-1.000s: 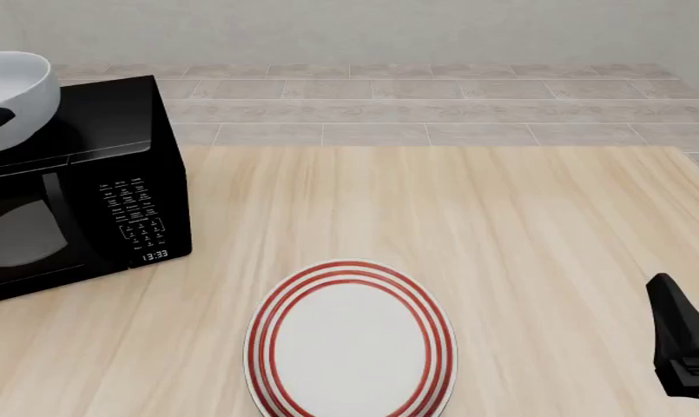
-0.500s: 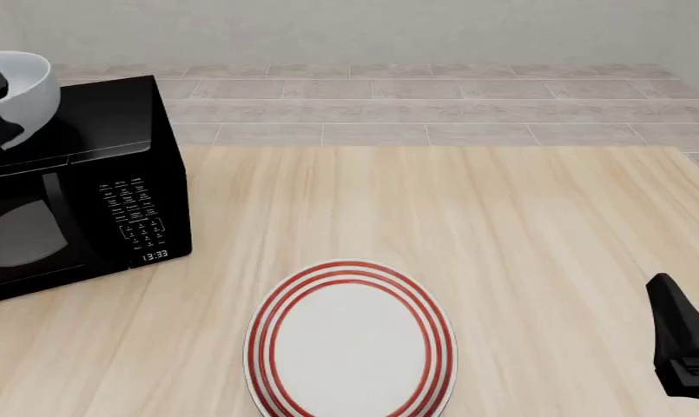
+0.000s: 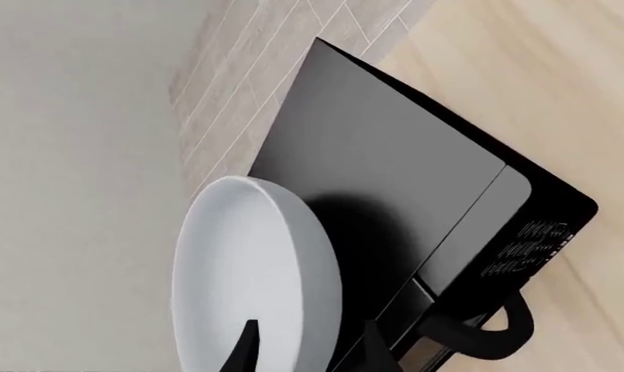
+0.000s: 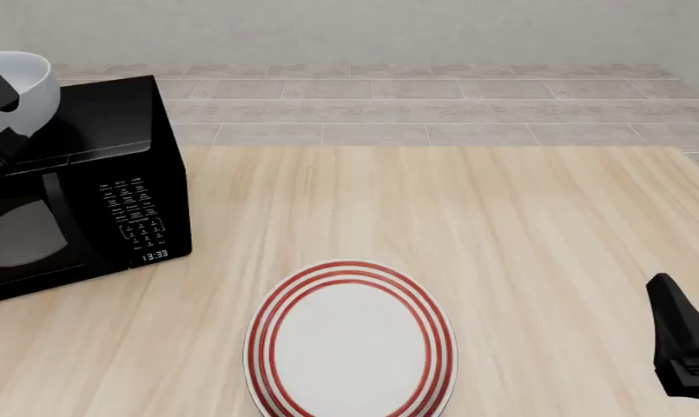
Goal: Pick up the white bowl and put it on the plate.
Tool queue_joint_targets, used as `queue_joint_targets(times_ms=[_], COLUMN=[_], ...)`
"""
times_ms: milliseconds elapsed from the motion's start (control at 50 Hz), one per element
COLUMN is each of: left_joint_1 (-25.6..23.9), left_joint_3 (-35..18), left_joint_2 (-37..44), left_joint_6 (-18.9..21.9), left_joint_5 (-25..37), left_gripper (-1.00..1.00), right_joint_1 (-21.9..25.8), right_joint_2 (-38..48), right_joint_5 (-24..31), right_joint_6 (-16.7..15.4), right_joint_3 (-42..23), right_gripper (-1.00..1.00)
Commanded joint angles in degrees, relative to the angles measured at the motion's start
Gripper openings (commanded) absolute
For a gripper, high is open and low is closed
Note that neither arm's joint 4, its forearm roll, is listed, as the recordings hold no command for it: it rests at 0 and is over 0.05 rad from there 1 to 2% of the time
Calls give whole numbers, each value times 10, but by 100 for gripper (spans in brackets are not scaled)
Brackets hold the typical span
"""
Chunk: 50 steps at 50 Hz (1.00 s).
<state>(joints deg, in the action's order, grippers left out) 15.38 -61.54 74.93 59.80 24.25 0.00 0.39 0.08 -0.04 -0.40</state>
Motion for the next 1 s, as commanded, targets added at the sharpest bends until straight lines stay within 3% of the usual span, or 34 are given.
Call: queue_joint_targets(times_ms=[20,300,580,600,1000], left_joint_1=[4,2,13,14,7], left_joint_3=[8,10,13,14,19], left_joint_2=[10,22,29,30,15], left_joint_6=[-2,-15,-2,-2,-3], left_joint_5=[-11,-17,-28,-28,-25], left_gripper=[100,100,100,-100,-100], right_joint_1=[0,0,0,0,0], right_joint_2=[0,0,0,0,0], right_joint_5=[-3,-3,-3,-3,-3], right_joint_6=[0,0,0,0,0], right_joint_3=[2,2,2,2,2], right_gripper=[100,100,100,100,100])
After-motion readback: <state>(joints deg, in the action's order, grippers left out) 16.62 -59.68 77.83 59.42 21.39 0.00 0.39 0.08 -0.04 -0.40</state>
